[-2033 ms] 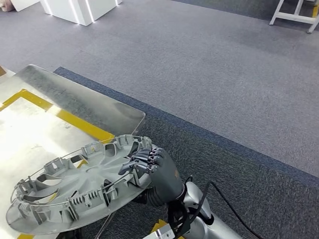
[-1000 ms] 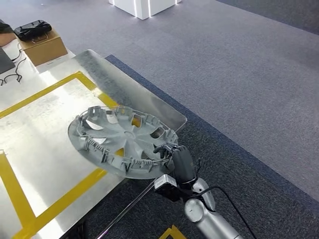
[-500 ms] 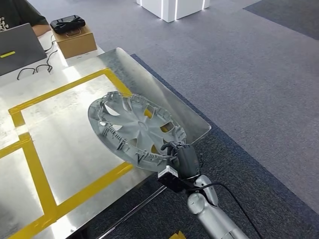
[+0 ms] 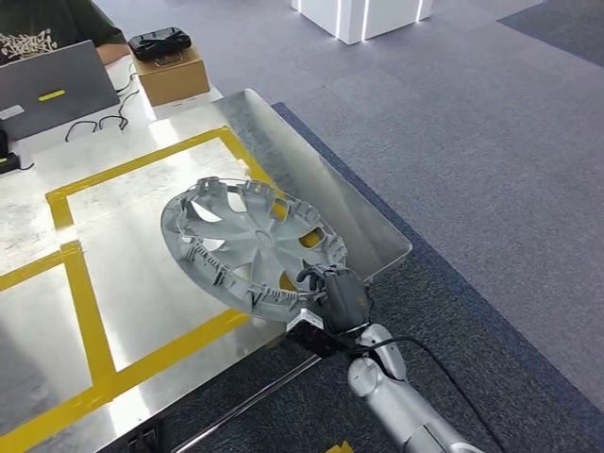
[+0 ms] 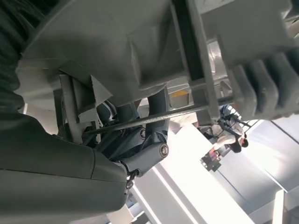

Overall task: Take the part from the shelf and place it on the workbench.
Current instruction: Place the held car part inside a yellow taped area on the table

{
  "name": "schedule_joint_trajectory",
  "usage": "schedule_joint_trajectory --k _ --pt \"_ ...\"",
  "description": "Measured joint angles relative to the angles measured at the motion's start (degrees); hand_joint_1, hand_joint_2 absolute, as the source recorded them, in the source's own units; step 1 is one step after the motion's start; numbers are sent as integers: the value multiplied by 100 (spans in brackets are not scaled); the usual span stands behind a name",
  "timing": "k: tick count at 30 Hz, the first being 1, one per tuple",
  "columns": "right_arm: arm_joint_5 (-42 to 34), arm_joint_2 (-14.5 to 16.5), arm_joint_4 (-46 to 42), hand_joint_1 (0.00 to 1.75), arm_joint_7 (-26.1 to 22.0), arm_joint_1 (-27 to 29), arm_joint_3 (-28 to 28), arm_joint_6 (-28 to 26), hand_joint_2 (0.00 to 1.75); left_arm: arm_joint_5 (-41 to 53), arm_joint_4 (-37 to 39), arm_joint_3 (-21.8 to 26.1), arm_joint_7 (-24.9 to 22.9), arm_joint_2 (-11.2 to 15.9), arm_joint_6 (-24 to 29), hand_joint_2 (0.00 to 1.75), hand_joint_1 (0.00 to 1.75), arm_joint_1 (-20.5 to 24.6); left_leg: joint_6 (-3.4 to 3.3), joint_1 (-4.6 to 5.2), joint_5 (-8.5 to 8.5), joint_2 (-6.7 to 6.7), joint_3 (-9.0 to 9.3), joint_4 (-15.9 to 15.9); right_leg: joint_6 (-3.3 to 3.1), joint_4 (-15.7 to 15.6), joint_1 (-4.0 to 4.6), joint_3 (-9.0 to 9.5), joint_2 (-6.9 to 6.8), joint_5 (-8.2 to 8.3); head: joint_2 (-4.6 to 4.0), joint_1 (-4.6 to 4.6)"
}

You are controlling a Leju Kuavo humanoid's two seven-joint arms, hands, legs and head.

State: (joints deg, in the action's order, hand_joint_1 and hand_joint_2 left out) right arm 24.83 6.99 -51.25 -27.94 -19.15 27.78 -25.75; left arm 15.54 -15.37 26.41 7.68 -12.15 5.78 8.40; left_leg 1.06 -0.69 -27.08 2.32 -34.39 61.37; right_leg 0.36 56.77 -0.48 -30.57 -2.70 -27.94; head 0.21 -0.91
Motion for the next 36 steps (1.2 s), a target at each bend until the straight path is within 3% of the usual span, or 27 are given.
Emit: schedule_joint_trajectory --k 2,4,6,7,9,10,11,12,13,14,16,17,19,20,22,23,25,26,27,29,30,32,33,35,36 --pt "12 1 -3 175 21 -8 -20 0 175 -15 1 13 -21 -38 -16 0 0 9 -76 43 64 118 167 -373 68 1 26 20 -69 -21 -1 8" --pt "23 0 -25 175 28 -12 -29 2 175 -56 5 24 -45 -77 -65 0 0 -6 -162 64 71 6 167 -398 145 -19 27 47 -152 -37 -1 19" --pt "30 -1 -60 175 38 -18 -31 15 175 -114 14 45 -86 -101 -161 0 0 -32 -241 47 111 -88 190 -439 214 100 10 0 -93 -149 -1 41" --pt "30 -2 -75 175 45 -17 -32 27 175 -145 18 58 -113 -108 -216 0 0 -39 -276 33 135 -135 195 -458 236 331 3 -116 -2 -290 -1 61" --pt "19 -10 -96 175 45 9 -31 59 175 -208 21 87 -182 -100 -331 0 0 -49 -317 32 155 -240 167 -462 254 1119 -8 -520 194 -659 -1 97" --pt "9 -18 -107 175 37 27 -27 74 175 -242 22 100 -221 -85 -378 0 0 -59 -324 37 158 -297 157 -461 257 1483 -8 -720 234 -777 -1 103" --pt "-5 -25 -119 175 25 40 -22 92 175 -273 22 111 -265 -61 -417 0 0 -70 -326 42 159 -355 154 -460 256 1677 -8 -840 254 -790 0 104" --pt "-23 -31 -133 175 15 42 -17 113 175 -307 22 121 -311 -31 -443 0 0 -79 -324 45 160 -411 156 -459 249 1639 -8 -851 267 -687 0 105" --pt "-40 -34 -146 175 7 35 -9 138 175 -338 22 127 -353 -2 -460 0 0 -80 -320 46 161 -470 161 -458 235 1347 -10 -734 292 -483 1 105" --pt "-55 -36 -158 175 0 24 -1 164 175 -364 23 132 -392 28 -466 0 0 -70 -310 44 161 -528 165 -456 220 925 -19 -546 383 -258 1 107" --pt "-74 -37 -169 175 -24 -1 23 208 175 -412 22 144 -458 76 -444 0 0 -19 -255 56 159 -636 144 -435 182 200 -41 -196 579 10 0 106" --pt "-82 -38 -170 175 -42 -13 36 220 175 -435 22 148 -484 99 -429 0 0 11 -217 55 163 -683 127 -428 158 54 -41 -117 637 36 1 105" --pt "-106 -37 -169 175 -79 -38 71 233 175 -477 22 154 -515 147 -390 0 0 57 -138 37 181 -770 97 -431 94 17 -24 -82 559 41 1 107" --pt "-123 -36 -169 175 -92 -53 86 240 175 -498 22 156 -519 167 -362 0 0 71 -106 30 167 -741 83 -408 57 8 -25 -76 507 52 1 105" --pt "-155 -35 -168 175 -113 -73 103 255 175 -527 22 158 -492 189 -259 0 0 109 -45 28 -21 -541 -47 -118 -16 -18 -43 -60 388 69 0 71" --pt "-165 -36 -168 175 -121 -71 104 260 175 -534 22 159 -465 191 -187 0 0 134 -18 23 -194 -411 -184 191 -39 -21 -42 -60 329 67 -1 53" --pt "-172 -37 -168 175 -128 -62 110 262 175 -533 22 159 -408 193 -48 0 0 172 29 3 -535 -306 -534 950 -61 -19 -35 -63 211 56 -1 36" --pt "-172 -37 -168 175 -129 -60 116 262 175 -534 22 159 -388 193 5 0 0 179 41 -3 -587 -292 -634 1172 -64 -19 -33 -62 157 49 -1 36" --pt "-172 -37 -168 175 -129 -60 121 262 175 -534 22 159 -374 194 36 0 0 180 44 -7 -530 -281 -636 1187 -62 -18 -33 -57 106 43 -1 34" --pt "-172 -37 -168 175 -130 -64 127 261 175 -536 22 159 -357 200 62 0 0 186 17 1 -159 -184 -326 576 -43 -17 -31 -26 13 22 -1 34" --pt "-172 -37 -168 175 -129 -66 127 260 175 -536 22 159 -350 202 65 0 0 197 -16 28 -8 -36 -119 159 -24 -16 -19 -6 -29 7 0 34" --pt "-174 -39 -168 175 -129 -69 126 260 175 -537 22 159 -342 203 67 0 0 225 -100 83 127 156 128 -364 32 -15 11 17 -103 -21 0 37" --pt "-175 -40 -168 175 -129 -69 127 260 175 -538 22 159 -339 205 68 0 0 235 -136 107 108 174 145 -429 63 -22 22 27 -143 -31 0 39" --pt "-176 -42 -171 175 -130 -74 129 260 175 -540 22 159 -338 208 69 0 0 237 -200 95 128 44 147 -460 133 -34 20 49 -203 -58 1 41" --pt "-177 -42 -172 175 -130 -77 130 260 175 -541 22 160 -337 207 70 0 0 238 -237 79 146 -11 158 -483 167 26 12 28 -136 -113 1 49"
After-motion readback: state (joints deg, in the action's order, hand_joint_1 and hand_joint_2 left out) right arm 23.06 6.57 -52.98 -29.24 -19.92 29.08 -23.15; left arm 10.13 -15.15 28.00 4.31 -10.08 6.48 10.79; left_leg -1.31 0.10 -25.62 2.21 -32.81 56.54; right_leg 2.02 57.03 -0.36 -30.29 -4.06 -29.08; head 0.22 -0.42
